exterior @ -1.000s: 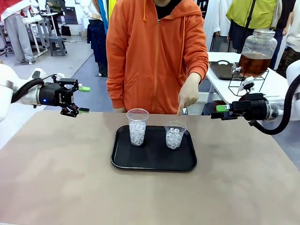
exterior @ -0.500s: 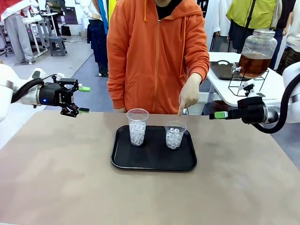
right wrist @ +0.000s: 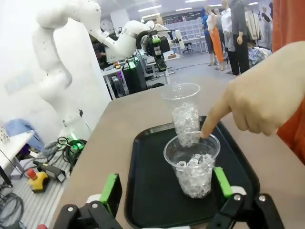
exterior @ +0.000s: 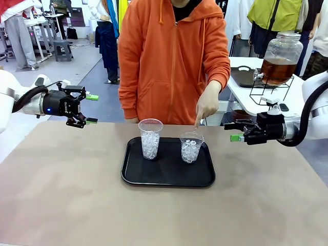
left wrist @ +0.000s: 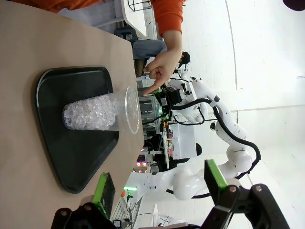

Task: Pour the drink into the iced cup.
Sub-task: Pick up the iced cup indicated by the human and present it to them.

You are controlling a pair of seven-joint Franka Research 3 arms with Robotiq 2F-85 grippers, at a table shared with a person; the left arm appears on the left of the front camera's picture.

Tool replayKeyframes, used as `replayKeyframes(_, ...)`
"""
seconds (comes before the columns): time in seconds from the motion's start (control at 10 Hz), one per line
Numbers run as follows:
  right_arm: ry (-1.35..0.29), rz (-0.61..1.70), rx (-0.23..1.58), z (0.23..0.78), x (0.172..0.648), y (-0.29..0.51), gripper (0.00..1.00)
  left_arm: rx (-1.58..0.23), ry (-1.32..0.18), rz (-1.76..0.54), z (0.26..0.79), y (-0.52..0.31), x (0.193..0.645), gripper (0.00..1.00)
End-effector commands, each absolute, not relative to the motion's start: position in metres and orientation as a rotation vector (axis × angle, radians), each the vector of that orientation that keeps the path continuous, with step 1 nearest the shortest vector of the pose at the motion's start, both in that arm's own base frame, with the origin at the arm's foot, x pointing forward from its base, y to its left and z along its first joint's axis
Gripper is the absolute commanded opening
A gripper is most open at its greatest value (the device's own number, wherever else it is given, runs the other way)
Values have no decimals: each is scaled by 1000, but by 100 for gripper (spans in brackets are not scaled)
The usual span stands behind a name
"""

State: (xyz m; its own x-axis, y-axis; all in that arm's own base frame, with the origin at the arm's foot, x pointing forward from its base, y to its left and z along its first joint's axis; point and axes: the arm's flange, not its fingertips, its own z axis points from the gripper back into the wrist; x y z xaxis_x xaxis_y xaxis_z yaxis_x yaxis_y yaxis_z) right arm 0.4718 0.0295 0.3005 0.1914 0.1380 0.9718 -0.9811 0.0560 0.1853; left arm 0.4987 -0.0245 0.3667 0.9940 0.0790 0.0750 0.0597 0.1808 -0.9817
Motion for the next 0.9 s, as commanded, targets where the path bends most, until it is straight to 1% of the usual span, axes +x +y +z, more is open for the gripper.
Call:
replayKeyframes(0.0, -1006, 1122, 1080, 293, 469, 44, 100, -1383, -111, 19, 368, -24, 498, 100)
replayKeyframes(0.1, -967, 1111, 1084, 290, 470, 43, 100, -1383, -111, 19, 368, -24, 498, 100)
replayKeyframes(0.2, -988, 1121, 1132, 297, 472, 32, 100, -1383, -111, 19, 368, -24, 498, 100)
replayKeyframes(0.5, -988, 1121, 1132, 297, 472, 32, 100, -1383, -111, 19, 368, -24, 498, 100)
replayKeyframes(0.6, -978, 1122, 1120, 294, 471, 34, 100, -1383, -111, 19, 368, -24, 498, 100)
replayKeyframes(0.7, -1008, 1137, 1043, 286, 478, 36, 100, -1383, -111, 19, 368, -24, 498, 100)
replayKeyframes(0.8, -1057, 1169, 1003, 275, 485, 40, 100, -1383, -111, 19, 368, -24, 498, 100)
